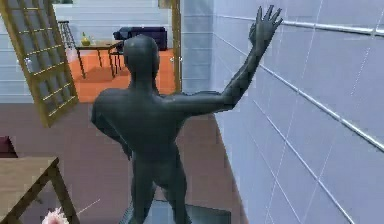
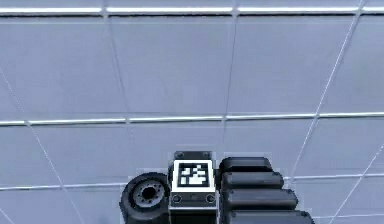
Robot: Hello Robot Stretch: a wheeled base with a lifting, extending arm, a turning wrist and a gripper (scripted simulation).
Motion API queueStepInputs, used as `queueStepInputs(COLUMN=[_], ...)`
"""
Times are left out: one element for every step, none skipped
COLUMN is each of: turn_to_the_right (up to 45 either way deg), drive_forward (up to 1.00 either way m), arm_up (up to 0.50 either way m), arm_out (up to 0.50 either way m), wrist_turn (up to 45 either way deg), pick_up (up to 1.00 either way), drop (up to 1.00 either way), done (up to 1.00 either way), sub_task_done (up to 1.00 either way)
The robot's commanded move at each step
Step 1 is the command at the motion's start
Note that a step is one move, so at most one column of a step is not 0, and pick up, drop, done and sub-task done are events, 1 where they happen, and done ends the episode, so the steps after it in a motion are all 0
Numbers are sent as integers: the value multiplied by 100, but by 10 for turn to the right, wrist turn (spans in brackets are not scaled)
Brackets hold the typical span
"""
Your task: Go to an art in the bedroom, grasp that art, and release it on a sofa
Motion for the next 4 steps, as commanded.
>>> queueStepInputs(turn_to_the_right=[0, -270, 0, 0], drive_forward=[100, 0, 5, 100], arm_up=[0, 0, 0, 0], arm_out=[0, 0, 0, 0], wrist_turn=[0, 0, 0, 0], pick_up=[0, 0, 0, 0], drop=[0, 0, 0, 0], done=[0, 0, 0, 0], sub_task_done=[0, 0, 0, 0])
